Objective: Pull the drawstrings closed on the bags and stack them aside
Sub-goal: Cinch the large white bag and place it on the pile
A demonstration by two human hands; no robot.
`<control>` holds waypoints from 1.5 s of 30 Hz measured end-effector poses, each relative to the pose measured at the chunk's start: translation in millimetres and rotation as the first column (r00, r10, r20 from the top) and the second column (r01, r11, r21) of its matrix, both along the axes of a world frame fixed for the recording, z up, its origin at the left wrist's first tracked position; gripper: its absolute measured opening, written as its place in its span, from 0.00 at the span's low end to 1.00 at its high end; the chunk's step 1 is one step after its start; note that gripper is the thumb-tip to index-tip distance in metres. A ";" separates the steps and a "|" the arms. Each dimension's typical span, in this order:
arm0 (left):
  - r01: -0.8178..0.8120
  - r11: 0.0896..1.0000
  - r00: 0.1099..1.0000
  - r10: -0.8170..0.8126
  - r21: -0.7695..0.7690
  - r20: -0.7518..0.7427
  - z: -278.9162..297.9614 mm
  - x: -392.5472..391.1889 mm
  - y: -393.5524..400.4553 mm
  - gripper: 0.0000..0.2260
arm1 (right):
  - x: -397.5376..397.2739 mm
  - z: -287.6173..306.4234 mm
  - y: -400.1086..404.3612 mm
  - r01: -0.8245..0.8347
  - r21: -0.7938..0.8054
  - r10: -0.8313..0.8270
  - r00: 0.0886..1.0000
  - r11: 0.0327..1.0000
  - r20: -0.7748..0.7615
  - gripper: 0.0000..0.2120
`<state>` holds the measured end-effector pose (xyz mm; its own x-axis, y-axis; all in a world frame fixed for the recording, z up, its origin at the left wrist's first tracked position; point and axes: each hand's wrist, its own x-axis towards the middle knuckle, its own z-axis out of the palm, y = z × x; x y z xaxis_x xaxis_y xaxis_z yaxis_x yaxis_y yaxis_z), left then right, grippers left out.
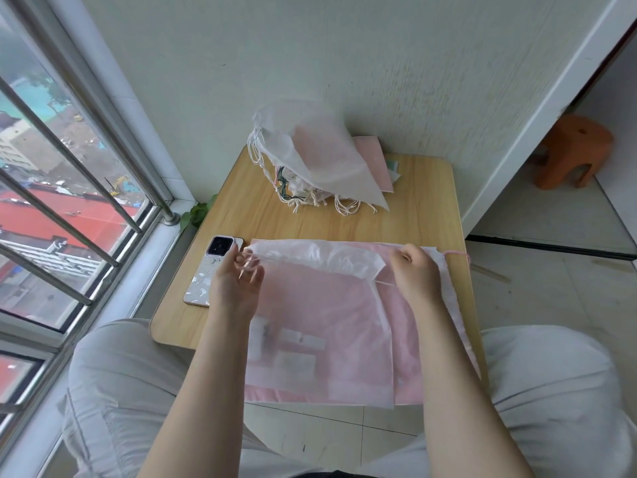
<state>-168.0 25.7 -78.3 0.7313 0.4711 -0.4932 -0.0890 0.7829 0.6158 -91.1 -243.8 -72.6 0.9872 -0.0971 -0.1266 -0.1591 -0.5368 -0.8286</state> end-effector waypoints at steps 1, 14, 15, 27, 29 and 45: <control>0.013 1.000 0.999 -0.013 0.002 0.037 4.7 0.5 -0.5 0.14 | 0.0 -0.4 1.5 -0.083 -0.064 0.081 0.996 0.994 -0.030 0.15; 0.235 0.970 0.969 -0.228 0.067 -0.099 5.6 -0.9 -5.3 0.13 | 5.2 1.6 5.6 0.107 0.649 0.164 0.925 0.754 -0.343 0.13; 0.247 0.968 0.964 -0.240 0.049 -0.116 6.4 0.0 -7.0 0.14 | 5.6 -0.9 5.2 0.155 0.726 0.191 0.909 0.670 -0.371 0.13; -0.063 0.998 0.953 0.067 0.021 -0.295 4.8 -4.0 11.8 0.18 | 16.4 -8.7 -7.6 0.522 0.823 -0.214 0.851 0.226 -0.481 0.14; -0.021 0.989 0.927 0.074 0.147 -0.367 6.4 -2.1 10.3 0.17 | 16.7 -9.7 -10.1 0.514 0.794 -0.245 0.857 0.325 -0.454 0.12; 0.440 -0.286 0.878 0.336 0.851 -0.341 73.5 26.6 4.0 0.11 | 12.9 43.7 14.4 -0.035 -0.220 0.104 0.945 0.975 0.311 0.08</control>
<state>-141.3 29.7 -4.7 0.7567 0.5535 0.3480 0.3823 -0.8064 0.4513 -78.3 -229.4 -28.9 0.9772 -0.0168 0.2115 0.1389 -0.7032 -0.6973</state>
